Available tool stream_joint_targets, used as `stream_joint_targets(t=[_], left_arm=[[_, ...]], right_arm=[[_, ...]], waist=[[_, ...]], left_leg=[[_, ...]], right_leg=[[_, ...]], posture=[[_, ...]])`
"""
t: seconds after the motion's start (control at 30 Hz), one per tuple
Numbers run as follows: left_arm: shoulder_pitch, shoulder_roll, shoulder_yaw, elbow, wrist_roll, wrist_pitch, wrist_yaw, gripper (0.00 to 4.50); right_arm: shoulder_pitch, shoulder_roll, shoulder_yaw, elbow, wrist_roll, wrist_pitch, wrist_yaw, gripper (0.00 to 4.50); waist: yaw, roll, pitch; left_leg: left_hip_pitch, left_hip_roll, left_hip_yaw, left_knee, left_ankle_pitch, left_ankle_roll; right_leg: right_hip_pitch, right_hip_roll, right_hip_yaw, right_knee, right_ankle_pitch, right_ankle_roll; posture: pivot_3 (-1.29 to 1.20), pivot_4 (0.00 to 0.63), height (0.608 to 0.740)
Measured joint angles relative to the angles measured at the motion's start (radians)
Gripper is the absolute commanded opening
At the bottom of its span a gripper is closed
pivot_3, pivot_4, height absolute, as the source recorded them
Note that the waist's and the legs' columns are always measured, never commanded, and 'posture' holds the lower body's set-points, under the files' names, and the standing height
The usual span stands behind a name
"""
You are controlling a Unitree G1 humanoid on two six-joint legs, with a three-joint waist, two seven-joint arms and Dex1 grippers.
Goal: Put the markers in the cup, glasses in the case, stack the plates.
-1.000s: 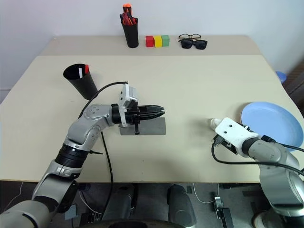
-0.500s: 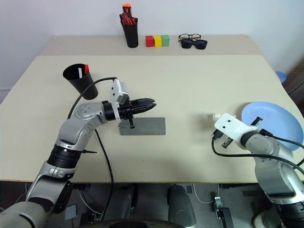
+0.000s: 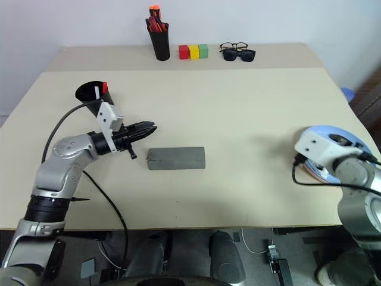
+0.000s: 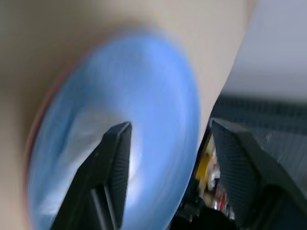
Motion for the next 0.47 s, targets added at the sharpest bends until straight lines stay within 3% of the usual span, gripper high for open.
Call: stream_joint_targets(t=[0.13, 0.27, 0.47], left_arm=[[0.186, 0.056, 0.15, -0.121, -0.026, 0.052, 0.073, 0.56], [0.349, 0.075, 0.308, -0.192, -0.037, 0.073, 0.139, 0.56], [0.516, 0.049, 0.409, -0.301, -0.038, 0.078, 0.223, 0.56]], right_arm=[[-0.171, 0.191, -0.015, 0.119, 0.167, -0.11, -0.012, 2.39], [-0.251, 0.302, -0.038, 0.199, 0.329, -0.173, 0.017, 2.39], [-0.308, 0.362, -0.033, 0.271, 0.53, -0.166, 0.122, 2.39]], waist=[[-0.009, 0.0, 0.0], [0.002, 0.0, 0.0], [0.023, 0.0, 0.0]], left_leg=[[0.0, 0.0, 0.0, -0.001, 0.0, 0.0], [-0.001, -0.001, 0.0, 0.0, 0.0, 0.0], [0.0, -0.002, 0.0, 0.0, 0.0, 0.0]], right_leg=[[-0.001, 0.0, 0.0, 0.001, 0.0, 0.0], [0.0, -0.002, 0.0, 0.0, 0.0, 0.0], [0.001, -0.003, -0.001, -0.001, 0.0, 0.0]], posture=[[0.0, 0.15, 0.74], [0.0, 0.15, 0.74], [0.0, 0.15, 0.74]])
